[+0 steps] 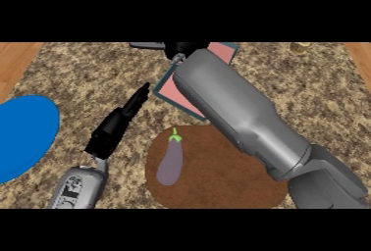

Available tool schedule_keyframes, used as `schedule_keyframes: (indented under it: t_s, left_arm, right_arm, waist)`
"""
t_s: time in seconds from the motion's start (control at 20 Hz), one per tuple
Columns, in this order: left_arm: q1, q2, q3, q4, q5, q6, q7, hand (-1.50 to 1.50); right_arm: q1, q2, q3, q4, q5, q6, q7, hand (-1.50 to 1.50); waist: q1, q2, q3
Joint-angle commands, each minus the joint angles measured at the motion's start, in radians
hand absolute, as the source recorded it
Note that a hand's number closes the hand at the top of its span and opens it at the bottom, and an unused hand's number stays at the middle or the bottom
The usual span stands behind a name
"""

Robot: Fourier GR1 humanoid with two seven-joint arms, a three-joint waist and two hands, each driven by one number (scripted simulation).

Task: Pick the cupcake from the cutting board and place it in the cardboard box

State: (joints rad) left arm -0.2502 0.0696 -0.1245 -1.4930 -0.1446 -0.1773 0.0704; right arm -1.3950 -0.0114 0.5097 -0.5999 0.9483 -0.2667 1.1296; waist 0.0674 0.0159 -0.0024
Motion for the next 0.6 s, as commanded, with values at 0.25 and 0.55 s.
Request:
schedule_keyframes:
  t_s: [0.25, 0.55]
  left_arm:
    - [0.006, 0.005, 0.002, -0.016, -0.006, 0.001, -0.002, 0.0]
    - [-0.041, -0.004, 0.006, 0.004, 0.009, -0.016, 0.017, 0.0]
  right_arm:
    - [0.124, 0.011, -0.163, 0.093, -0.11, -0.291, 0.037, -1.5]
    - [0.16, 0.011, -0.138, 0.109, -0.174, -0.443, -0.045, -1.5]
  waist:
    - [0.004, 0.008, 0.003]
    - [0.022, 0.007, 0.002]
